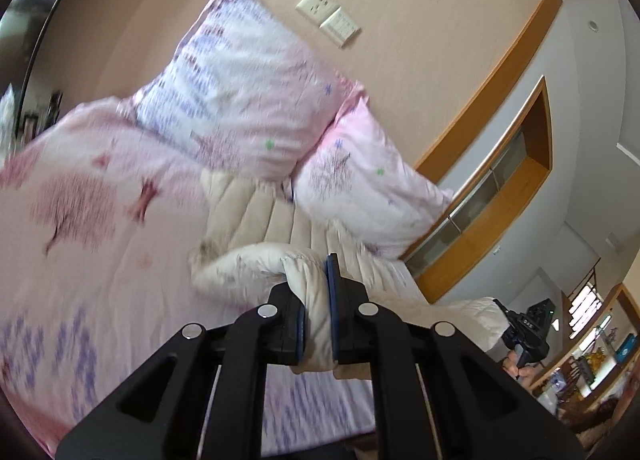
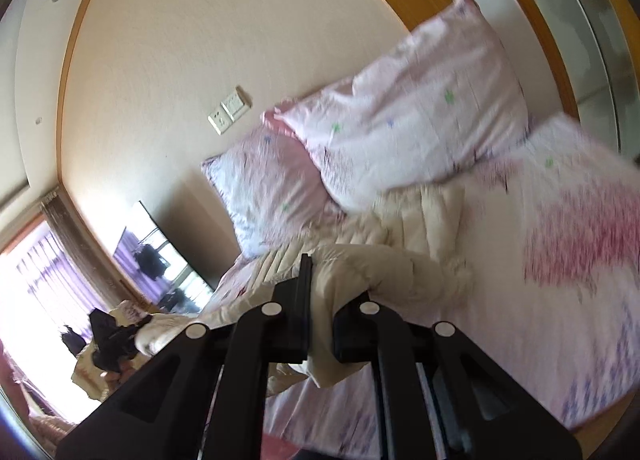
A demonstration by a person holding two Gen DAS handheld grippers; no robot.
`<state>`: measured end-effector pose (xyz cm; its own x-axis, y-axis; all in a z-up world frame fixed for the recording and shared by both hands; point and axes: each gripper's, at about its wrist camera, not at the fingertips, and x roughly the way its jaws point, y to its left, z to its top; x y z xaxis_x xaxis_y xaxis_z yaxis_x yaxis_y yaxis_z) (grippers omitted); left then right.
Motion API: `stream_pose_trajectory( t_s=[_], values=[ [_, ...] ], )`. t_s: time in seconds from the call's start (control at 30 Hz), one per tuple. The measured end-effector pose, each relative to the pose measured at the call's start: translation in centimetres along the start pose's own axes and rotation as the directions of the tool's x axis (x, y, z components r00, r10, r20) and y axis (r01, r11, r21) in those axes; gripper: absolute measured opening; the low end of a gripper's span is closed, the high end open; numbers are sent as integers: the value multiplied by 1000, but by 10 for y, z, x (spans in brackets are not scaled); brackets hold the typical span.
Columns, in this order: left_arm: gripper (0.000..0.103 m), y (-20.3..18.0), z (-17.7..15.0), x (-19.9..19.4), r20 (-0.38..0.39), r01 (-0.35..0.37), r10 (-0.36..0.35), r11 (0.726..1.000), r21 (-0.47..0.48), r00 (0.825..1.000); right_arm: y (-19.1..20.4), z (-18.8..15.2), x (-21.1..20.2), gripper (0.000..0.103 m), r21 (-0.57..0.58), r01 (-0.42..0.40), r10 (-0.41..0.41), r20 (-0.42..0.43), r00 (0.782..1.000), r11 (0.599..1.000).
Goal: Fold large clothes
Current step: 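Lift the hem with both tools and fold it up toward the collar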
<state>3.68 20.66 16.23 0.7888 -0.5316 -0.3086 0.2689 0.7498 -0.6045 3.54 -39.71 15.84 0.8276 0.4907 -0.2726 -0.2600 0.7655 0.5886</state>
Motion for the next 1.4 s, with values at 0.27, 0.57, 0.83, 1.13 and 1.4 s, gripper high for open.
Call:
stream_pose_trajectory(
  t_s=[0.27,0.57,0.83,1.13,1.4],
  values=[
    [8,3,54,62,52,-34,34,999,-3,998,-5,53,59,9,-16,56,-54,102,993,998],
    [8,22,105,146,41,-78,79,997,-27,996,-42,91,154,9,68,142,-147,73,986,988],
    [8,74,104,230,-53,-161,154,973,-165,987,-98,87,246,9,227,300,-280,-117,953,926],
    [31,111,101,275,-131,-237,208,931,-278,969,-138,80,304,51,352,368,-290,-256,922,861],
    [74,113,109,248,-84,-243,229,936,-253,970,-140,95,260,64,258,365,-339,-140,930,895]
  ],
)
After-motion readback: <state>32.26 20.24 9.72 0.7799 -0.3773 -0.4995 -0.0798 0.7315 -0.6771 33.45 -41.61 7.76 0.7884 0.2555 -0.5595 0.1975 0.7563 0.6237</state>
